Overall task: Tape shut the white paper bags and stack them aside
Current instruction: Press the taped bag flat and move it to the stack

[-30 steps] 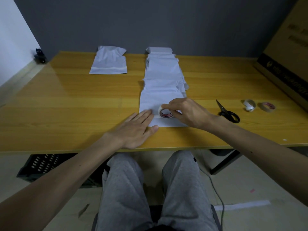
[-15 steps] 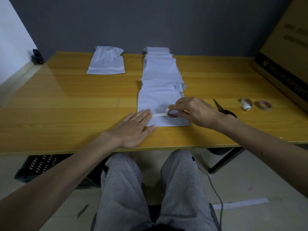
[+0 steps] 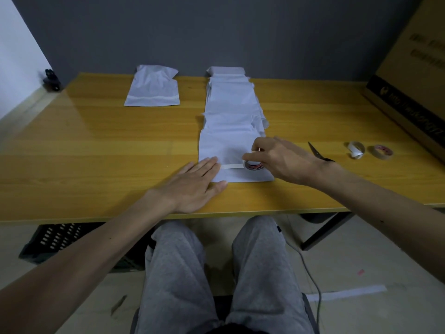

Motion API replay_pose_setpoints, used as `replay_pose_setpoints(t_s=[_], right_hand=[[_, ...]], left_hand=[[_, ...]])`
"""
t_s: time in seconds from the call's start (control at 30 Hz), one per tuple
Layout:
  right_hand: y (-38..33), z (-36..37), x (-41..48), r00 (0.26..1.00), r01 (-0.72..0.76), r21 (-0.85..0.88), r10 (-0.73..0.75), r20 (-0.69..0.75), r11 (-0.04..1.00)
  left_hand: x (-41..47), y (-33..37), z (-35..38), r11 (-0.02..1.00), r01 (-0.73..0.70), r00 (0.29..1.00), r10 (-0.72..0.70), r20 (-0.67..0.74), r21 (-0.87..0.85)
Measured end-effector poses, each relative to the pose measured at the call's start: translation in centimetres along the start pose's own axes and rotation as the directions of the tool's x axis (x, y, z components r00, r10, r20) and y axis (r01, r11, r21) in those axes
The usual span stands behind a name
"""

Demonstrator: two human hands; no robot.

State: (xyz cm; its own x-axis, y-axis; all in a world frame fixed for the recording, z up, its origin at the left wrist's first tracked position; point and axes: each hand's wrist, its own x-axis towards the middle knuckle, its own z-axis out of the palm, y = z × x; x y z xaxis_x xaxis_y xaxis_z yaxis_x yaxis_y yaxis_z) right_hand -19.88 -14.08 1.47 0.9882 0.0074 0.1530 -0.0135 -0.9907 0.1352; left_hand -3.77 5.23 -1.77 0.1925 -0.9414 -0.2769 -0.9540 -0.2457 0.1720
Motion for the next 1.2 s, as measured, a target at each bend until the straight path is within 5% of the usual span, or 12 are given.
replay_pose_setpoints(t_s=[0.3,0.83,1.03,1.2], right_hand=[[-0.4,0.0,0.9,1.0,0.007,-0.034,-0.007,-0.016,0.999],[-0.2,0.5,1.1,0.999,-0.031,0.154,0.036,-0.031,0.988],[-0.9,0.6,1.0,0.995,-0.1,0.159,0.102,-0.007,0.982],[-1.0,0.3,1.0,0.992,-0.091,0.24,0.109,-0.061,0.967]], left_hand=[[0.1,-0.2,-1.0,0.997,-0.037,0.999,0.039,-0.036,0.071],[0.4,-0.2,-0.3,0.994,-0.07,0.989,0.08,-0.123,0.078],[0.7,0.5,0.0,0.988,-0.081,0.986,0.06,-0.155,-0.134],[0.8,0.3,0.8,0.992,-0.121,0.976,0.114,-0.186,-0.028]])
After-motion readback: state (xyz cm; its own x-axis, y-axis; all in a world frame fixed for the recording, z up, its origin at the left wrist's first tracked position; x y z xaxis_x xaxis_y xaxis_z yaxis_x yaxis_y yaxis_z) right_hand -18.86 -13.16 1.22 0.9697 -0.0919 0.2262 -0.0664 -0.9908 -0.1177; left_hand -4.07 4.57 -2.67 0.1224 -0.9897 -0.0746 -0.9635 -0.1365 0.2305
